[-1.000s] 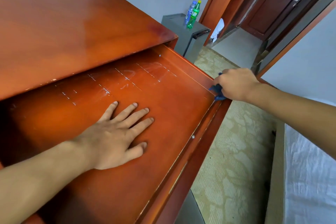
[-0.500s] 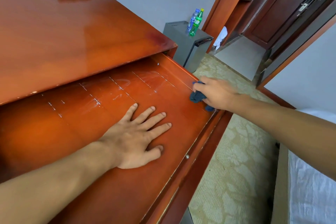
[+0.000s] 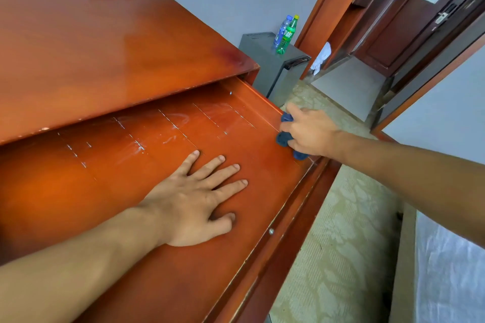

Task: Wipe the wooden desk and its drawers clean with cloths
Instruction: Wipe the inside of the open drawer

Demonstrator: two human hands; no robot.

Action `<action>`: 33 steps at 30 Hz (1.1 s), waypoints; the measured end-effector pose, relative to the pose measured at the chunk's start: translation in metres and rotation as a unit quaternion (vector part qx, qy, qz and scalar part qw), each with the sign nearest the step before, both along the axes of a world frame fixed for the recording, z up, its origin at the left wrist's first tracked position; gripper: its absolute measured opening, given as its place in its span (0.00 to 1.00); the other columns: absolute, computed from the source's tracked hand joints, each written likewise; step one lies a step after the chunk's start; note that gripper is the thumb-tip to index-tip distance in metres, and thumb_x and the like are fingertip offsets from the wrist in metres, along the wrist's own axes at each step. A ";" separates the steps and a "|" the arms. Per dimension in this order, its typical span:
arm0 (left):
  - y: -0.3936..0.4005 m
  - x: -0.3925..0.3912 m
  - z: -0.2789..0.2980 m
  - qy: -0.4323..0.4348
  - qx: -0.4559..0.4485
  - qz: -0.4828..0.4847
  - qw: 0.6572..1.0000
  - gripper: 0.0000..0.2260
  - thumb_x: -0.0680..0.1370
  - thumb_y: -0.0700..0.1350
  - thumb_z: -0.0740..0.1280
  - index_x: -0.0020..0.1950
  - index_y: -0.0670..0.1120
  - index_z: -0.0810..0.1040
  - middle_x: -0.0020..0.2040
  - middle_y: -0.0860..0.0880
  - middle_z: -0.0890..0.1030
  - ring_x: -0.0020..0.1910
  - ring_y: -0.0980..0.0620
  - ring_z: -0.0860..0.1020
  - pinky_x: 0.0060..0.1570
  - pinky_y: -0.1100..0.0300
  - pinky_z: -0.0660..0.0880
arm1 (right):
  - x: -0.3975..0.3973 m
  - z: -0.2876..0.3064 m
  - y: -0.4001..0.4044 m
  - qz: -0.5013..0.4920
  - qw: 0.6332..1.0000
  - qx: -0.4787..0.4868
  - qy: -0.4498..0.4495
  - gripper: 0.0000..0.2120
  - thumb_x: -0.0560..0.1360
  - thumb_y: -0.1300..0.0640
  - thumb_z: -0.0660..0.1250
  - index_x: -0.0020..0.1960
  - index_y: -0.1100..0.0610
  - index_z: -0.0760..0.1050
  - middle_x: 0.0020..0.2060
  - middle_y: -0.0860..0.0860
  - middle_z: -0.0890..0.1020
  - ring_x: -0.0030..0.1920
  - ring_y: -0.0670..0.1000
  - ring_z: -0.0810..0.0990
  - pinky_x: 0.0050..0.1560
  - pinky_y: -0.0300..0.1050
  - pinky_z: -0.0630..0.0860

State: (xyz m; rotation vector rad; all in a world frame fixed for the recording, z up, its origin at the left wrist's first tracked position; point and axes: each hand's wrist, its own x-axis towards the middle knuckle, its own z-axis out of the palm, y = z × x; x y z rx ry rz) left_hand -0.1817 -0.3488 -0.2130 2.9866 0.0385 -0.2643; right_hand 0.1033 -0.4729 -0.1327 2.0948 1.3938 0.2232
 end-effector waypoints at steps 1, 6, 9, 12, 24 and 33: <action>0.000 0.000 0.000 -0.001 -0.002 -0.001 1.000 0.31 0.81 0.70 0.43 0.82 0.66 0.36 0.82 0.59 0.32 0.79 0.55 0.27 0.77 0.41 0.28 | -0.003 0.003 -0.016 -0.029 0.999 -0.016 0.004 0.14 0.78 0.47 0.64 0.61 0.49 0.77 0.52 0.51 0.65 0.43 0.53 0.74 0.39 0.48 0.72; 0.001 0.001 0.000 -0.005 -0.012 -0.004 1.000 0.32 0.81 0.69 0.44 0.83 0.65 0.38 0.83 0.58 0.34 0.80 0.54 0.28 0.77 0.40 0.28 | -0.010 0.008 -0.041 -0.121 0.992 -0.006 0.046 0.24 0.76 0.32 0.61 0.63 0.47 0.75 0.52 0.47 0.68 0.46 0.50 0.74 0.42 0.45 0.73; 0.002 0.001 0.000 -0.003 -0.018 -0.004 1.000 0.32 0.81 0.69 0.44 0.83 0.65 0.38 0.83 0.58 0.33 0.80 0.53 0.28 0.77 0.39 0.28 | -0.007 0.000 -0.034 -0.109 0.993 0.017 0.046 0.20 0.80 0.39 0.64 0.64 0.50 0.74 0.51 0.48 0.68 0.45 0.51 0.75 0.42 0.46 0.73; 0.001 0.003 -0.001 -0.001 -0.024 -0.006 1.000 0.32 0.81 0.69 0.44 0.83 0.64 0.37 0.83 0.57 0.33 0.80 0.52 0.28 0.76 0.38 0.28 | 0.000 -0.005 -0.019 -0.098 0.991 0.067 0.058 0.18 0.78 0.46 0.70 0.60 0.53 0.67 0.53 0.52 0.73 0.44 0.55 0.77 0.43 0.51 0.77; 0.000 0.004 -0.001 0.000 -0.030 -0.008 1.000 0.32 0.81 0.68 0.44 0.83 0.63 0.36 0.83 0.57 0.32 0.79 0.51 0.26 0.75 0.38 0.27 | 0.006 -0.035 0.129 -0.050 0.960 0.273 0.021 0.19 0.79 0.47 0.70 0.58 0.59 0.68 0.54 0.57 0.74 0.47 0.62 0.80 0.39 0.50 0.67; 0.000 0.003 0.001 -0.004 -0.038 0.001 0.999 0.32 0.81 0.69 0.46 0.83 0.64 0.39 0.83 0.58 0.34 0.80 0.54 0.28 0.76 0.41 0.27 | 0.000 -0.031 0.068 -0.059 0.975 0.214 -0.005 0.15 0.78 0.51 0.69 0.58 0.57 0.69 0.54 0.56 0.74 0.45 0.60 0.80 0.37 0.50 0.72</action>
